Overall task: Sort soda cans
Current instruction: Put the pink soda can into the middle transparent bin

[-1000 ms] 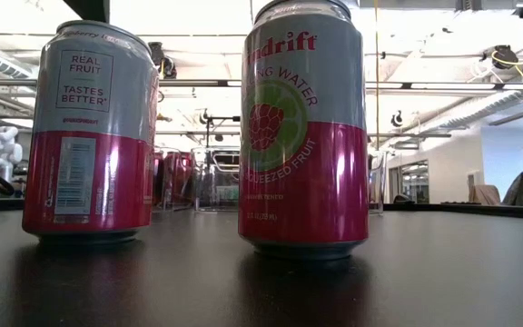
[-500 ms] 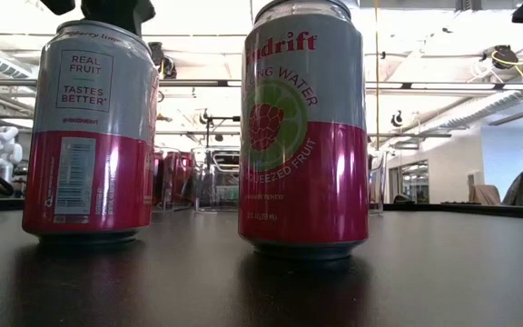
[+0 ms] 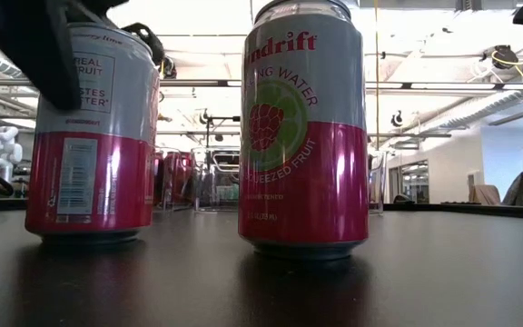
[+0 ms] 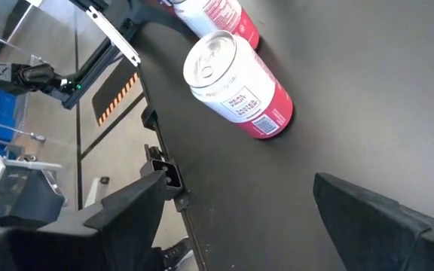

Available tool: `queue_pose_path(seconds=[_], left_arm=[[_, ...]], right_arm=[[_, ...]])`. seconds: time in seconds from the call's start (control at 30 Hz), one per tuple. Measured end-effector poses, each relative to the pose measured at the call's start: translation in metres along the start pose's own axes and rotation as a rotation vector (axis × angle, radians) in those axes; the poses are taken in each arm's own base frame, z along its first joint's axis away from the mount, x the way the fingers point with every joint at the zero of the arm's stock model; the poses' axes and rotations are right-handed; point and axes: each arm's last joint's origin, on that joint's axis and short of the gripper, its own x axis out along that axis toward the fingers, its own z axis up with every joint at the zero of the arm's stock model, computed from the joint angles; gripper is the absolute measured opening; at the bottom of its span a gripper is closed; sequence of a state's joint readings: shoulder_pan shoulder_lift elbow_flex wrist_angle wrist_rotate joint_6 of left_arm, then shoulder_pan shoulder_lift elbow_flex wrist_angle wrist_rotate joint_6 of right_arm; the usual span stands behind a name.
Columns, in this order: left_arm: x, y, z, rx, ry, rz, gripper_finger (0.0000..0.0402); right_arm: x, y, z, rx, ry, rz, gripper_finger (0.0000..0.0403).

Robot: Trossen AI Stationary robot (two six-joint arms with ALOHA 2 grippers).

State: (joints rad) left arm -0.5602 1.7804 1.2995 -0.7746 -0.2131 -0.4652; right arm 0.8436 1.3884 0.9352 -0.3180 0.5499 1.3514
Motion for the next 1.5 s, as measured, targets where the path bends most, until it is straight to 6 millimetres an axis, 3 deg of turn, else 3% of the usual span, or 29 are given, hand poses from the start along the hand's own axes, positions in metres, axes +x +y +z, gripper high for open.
queue_pose_path(seconds=[0.3,1.03,1.5], left_arm=[[0.019,-0.006,-0.003,0.009,0.082,-0.048,0.0400],[0.016,0.000,0.011,-0.058,0.032,-0.094,0.0399],[0.014,0.000,0.010,-0.081,0.070,-0.122,0.0323]], right_arm=[[0.000,0.000,0.000,-0.009,0.001,0.000,0.0329],[0.000,0.000,0.000,-0.061,0.002,0.000,0.0329],[0.000,0.000,0.000,-0.081,0.002,0.000,0.0329]])
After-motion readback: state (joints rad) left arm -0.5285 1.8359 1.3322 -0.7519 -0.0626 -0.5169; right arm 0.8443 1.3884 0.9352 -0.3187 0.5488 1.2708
